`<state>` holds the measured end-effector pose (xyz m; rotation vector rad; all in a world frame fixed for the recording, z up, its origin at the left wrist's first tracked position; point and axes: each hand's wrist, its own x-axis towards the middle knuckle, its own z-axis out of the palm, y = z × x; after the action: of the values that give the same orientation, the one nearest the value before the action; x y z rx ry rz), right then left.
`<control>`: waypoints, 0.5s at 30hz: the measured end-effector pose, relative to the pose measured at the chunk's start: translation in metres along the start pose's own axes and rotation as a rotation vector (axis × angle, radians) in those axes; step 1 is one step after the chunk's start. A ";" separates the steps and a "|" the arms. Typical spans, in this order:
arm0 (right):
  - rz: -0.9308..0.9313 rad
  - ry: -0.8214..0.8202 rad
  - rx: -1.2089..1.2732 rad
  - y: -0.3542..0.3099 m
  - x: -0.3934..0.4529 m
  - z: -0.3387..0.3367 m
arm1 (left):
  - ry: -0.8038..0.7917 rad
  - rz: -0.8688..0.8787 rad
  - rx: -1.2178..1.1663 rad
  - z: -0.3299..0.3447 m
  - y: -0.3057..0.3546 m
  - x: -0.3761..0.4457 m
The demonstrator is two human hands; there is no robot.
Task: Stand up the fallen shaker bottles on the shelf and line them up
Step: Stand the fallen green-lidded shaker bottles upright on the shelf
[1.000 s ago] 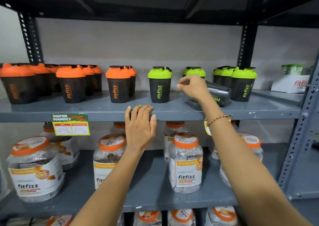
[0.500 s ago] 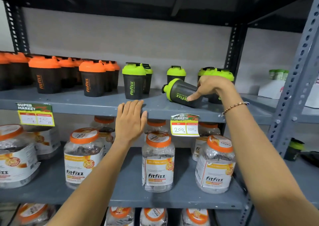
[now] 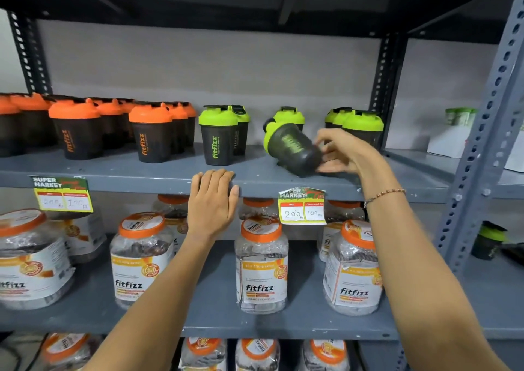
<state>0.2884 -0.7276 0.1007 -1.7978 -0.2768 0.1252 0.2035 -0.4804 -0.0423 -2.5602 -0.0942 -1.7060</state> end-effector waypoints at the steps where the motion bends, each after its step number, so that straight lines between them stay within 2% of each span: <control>1: 0.003 0.004 0.179 0.006 0.001 0.001 | 0.000 0.002 -0.001 0.000 0.000 0.000; 3: 0.021 0.002 0.267 0.017 0.002 0.008 | 0.001 0.001 -0.004 0.001 0.000 -0.001; 8: -0.076 0.167 -0.129 0.016 0.000 0.049 | 0.002 0.003 -0.005 0.003 -0.002 0.000; 11: -0.090 0.214 -0.120 0.011 0.004 0.070 | 0.004 0.008 0.035 0.005 0.000 0.002; 15: -0.136 0.389 -0.319 0.011 0.000 0.091 | 0.017 0.028 0.061 0.007 -0.003 0.001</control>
<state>0.2685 -0.6442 0.0680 -2.0645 -0.1429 -0.3812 0.2104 -0.4772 -0.0443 -2.4914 -0.1069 -1.6878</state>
